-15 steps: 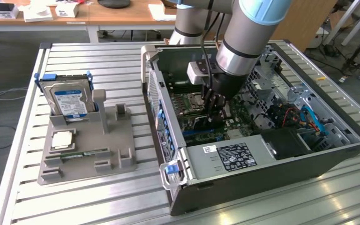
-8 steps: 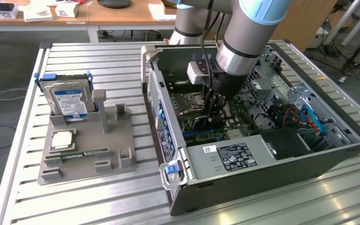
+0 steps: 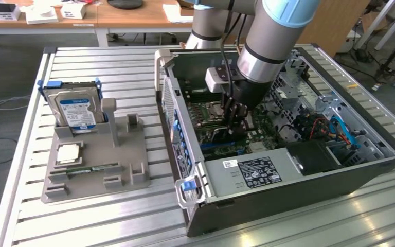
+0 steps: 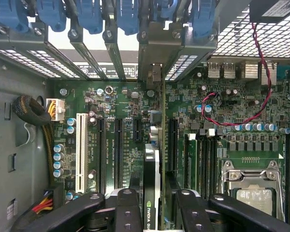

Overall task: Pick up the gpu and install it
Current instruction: 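Insert the gpu into the slot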

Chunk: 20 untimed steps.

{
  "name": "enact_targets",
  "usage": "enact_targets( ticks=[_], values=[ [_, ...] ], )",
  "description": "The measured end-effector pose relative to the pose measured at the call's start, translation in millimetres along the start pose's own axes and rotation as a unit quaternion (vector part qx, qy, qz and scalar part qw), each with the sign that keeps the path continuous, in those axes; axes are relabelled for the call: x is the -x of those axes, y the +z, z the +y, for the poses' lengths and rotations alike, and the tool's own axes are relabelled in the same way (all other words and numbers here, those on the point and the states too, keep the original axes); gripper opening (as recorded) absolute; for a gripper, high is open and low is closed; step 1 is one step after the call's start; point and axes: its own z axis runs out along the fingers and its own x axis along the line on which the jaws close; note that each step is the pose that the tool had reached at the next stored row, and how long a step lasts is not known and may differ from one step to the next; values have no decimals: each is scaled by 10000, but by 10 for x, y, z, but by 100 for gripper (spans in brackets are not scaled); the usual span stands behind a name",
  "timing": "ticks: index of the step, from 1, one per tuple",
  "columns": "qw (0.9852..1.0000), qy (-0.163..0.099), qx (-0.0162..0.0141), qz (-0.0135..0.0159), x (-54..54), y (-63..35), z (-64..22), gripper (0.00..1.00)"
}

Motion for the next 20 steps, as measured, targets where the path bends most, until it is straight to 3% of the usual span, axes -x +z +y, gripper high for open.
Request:
enact_targets(
  ticks=[1,2,9,20],
  values=[
    [10000,0,0,0,0,0,0,35],
    [10000,0,0,0,0,0,0,41],
    [10000,0,0,1,0,-4,0,41],
    [10000,0,0,0,9,-268,20,41]
  ],
)
